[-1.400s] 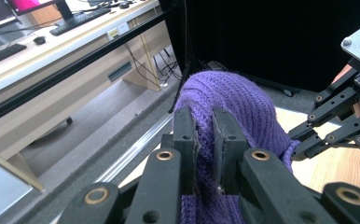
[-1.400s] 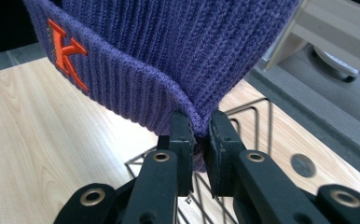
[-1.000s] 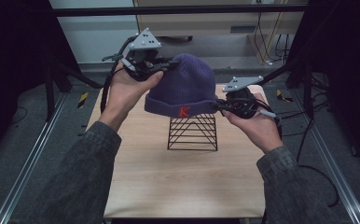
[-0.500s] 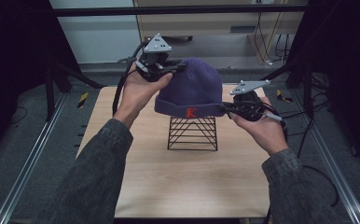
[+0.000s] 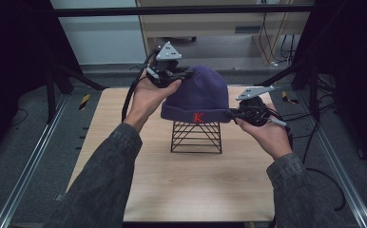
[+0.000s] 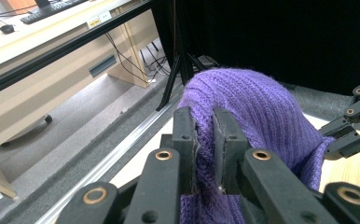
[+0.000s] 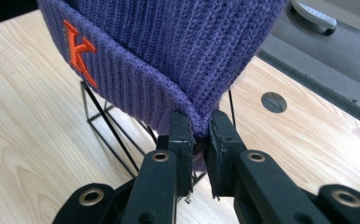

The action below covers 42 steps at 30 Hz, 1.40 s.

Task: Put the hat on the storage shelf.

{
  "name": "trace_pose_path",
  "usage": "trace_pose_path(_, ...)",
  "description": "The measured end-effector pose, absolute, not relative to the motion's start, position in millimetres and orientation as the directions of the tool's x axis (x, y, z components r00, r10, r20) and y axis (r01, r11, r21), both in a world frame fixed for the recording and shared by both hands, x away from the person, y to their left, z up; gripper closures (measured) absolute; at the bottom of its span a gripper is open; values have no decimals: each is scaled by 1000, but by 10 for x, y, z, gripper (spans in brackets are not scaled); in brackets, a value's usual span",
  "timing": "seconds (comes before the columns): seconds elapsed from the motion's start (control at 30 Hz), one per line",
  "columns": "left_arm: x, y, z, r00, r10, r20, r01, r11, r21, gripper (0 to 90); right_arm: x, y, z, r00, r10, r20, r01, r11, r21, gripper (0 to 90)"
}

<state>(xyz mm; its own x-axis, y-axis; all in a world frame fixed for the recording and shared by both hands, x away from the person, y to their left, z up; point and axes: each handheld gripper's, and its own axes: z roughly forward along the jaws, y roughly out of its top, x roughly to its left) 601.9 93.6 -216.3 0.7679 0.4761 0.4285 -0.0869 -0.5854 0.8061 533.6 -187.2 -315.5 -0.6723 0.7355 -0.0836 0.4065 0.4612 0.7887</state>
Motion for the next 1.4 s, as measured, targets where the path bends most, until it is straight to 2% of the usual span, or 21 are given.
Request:
trace_pose_path(0.77,5998,906,-2394,783,443,436,-88,-615,783,802,5329,-1872,-3343,-683,727,-67,436,479,762,809)
trace_pose_path(1.4,5843,934,-2884,794,434,425,-63,-637,768,801,5248,-1871,-3850,-679,734,-34,482,480,733,804)
